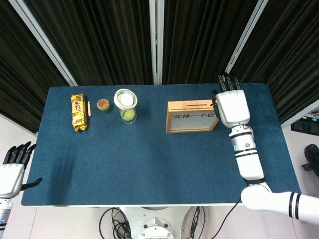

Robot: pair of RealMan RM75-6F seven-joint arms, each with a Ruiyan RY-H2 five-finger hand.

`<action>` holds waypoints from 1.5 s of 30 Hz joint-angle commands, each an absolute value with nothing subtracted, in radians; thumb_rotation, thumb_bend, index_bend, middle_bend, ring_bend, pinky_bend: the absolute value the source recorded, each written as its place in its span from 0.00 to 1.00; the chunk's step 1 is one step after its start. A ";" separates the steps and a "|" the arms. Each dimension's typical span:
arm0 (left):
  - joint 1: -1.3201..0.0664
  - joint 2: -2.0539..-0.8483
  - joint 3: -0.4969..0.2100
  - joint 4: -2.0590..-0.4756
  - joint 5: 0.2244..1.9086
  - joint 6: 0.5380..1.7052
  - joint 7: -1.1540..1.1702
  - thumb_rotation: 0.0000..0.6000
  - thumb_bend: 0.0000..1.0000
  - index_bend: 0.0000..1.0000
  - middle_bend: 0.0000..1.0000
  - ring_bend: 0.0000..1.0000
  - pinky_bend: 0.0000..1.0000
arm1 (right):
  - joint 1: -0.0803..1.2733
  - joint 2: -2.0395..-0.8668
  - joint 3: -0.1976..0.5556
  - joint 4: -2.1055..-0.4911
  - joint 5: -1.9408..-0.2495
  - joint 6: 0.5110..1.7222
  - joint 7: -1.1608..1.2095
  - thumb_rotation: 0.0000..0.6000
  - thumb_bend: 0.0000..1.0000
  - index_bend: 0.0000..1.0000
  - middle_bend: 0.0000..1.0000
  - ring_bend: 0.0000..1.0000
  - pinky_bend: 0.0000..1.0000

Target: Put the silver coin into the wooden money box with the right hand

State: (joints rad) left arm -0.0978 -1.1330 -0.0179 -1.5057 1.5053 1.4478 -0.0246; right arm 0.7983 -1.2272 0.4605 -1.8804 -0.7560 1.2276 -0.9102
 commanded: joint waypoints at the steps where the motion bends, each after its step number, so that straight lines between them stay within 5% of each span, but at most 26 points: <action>1: -0.098 -1.131 -0.019 -1.505 1.504 1.448 -0.028 1.00 0.12 0.05 0.00 0.00 0.00 | 0.946 -1.279 0.510 -1.848 -0.549 1.213 -1.052 1.00 0.38 0.74 0.00 0.00 0.00; 16: -0.094 -1.115 -0.016 -1.507 1.514 1.458 -0.050 1.00 0.12 0.05 0.00 0.00 0.00 | 1.142 -1.379 0.514 -1.719 -0.205 1.325 -1.193 1.00 0.38 0.75 0.00 0.00 0.00; 45: -0.094 -1.110 -0.017 -1.503 1.512 1.459 -0.060 1.00 0.12 0.05 0.00 0.00 0.00 | 1.197 -1.393 0.447 -1.681 -0.093 1.333 -1.201 1.00 0.38 0.76 0.00 0.00 0.00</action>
State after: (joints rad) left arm -0.0942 -1.1103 -0.0166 -1.5031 1.5131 1.4596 -0.0598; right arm 1.1955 -1.3926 0.4479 -1.6827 -0.0937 1.3333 -1.2003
